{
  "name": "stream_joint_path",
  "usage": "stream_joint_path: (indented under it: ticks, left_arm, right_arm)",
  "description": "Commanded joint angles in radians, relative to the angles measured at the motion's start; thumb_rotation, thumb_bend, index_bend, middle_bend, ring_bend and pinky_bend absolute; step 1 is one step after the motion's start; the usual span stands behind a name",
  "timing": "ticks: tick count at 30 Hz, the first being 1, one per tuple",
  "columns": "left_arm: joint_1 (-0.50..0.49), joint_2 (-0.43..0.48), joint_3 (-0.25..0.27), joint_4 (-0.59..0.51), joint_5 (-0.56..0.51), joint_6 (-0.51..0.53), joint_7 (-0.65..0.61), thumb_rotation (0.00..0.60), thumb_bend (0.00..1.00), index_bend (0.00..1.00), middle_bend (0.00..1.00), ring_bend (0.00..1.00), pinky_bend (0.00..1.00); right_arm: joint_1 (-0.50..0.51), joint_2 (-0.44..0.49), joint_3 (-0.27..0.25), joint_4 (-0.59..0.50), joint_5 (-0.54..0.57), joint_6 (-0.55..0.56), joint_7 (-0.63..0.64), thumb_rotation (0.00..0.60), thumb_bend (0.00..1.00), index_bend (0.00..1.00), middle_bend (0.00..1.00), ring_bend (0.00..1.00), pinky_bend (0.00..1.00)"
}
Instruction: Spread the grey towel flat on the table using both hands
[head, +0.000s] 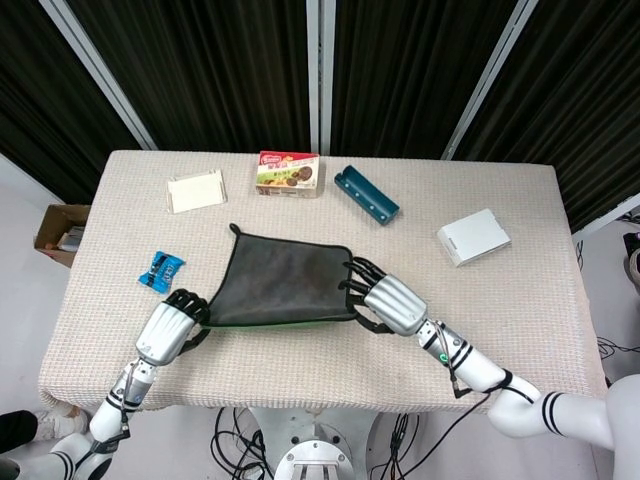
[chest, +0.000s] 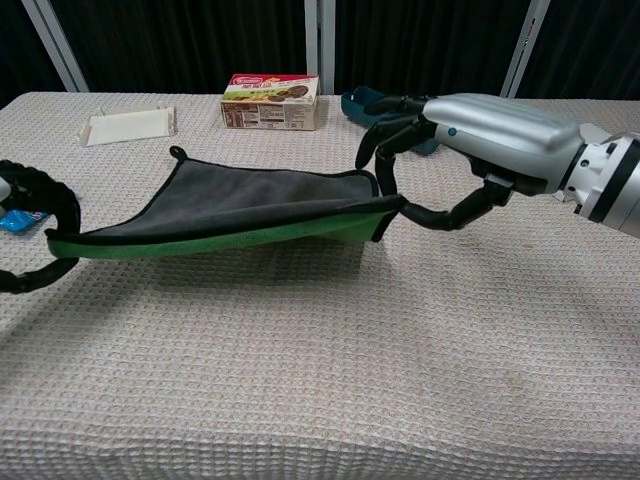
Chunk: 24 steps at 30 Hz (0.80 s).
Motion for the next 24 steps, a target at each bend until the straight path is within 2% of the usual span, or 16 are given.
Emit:
stream_joint_path:
  ticks: [1, 4, 9, 13, 19, 24]
  left_arm:
    - [0.009, -0.002, 0.007, 0.004, 0.003, -0.024, 0.026, 0.6, 0.51, 0.74, 0.47, 0.37, 0.36]
    - [0.014, 0.005, 0.01, -0.012, 0.0, -0.057, 0.06, 0.6, 0.49, 0.7, 0.44, 0.34, 0.34]
    - [0.019, 0.064, 0.026, -0.144, -0.031, -0.163, 0.186, 0.6, 0.43, 0.53, 0.33, 0.27, 0.29]
    - [0.017, 0.126, 0.031, -0.292, -0.074, -0.256, 0.321, 0.6, 0.34, 0.36, 0.24, 0.21, 0.26]
    - [0.021, 0.183, 0.019, -0.447, -0.136, -0.325, 0.45, 0.6, 0.22, 0.21, 0.17, 0.17, 0.26]
    - [0.033, 0.228, 0.012, -0.547, -0.17, -0.338, 0.518, 0.6, 0.16, 0.15, 0.13, 0.15, 0.24]
  right_arm:
    - [-0.003, -0.008, -0.004, 0.006, -0.003, -0.009, -0.011, 0.6, 0.41, 0.66, 0.25, 0.0, 0.0]
    - [-0.006, -0.025, -0.004, 0.014, -0.007, -0.013, -0.035, 0.6, 0.39, 0.66, 0.25, 0.0, 0.0]
    - [-0.025, -0.051, -0.019, 0.009, -0.011, -0.018, -0.085, 0.6, 0.29, 0.63, 0.24, 0.0, 0.0]
    - [-0.044, -0.059, -0.034, -0.012, 0.009, -0.047, -0.153, 0.6, 0.17, 0.46, 0.2, 0.0, 0.0]
    - [-0.063, -0.051, -0.043, -0.067, 0.037, -0.082, -0.231, 0.6, 0.01, 0.2, 0.13, 0.0, 0.0]
    - [-0.075, -0.027, -0.039, -0.114, 0.052, -0.09, -0.267, 0.6, 0.0, 0.14, 0.11, 0.0, 0.0]
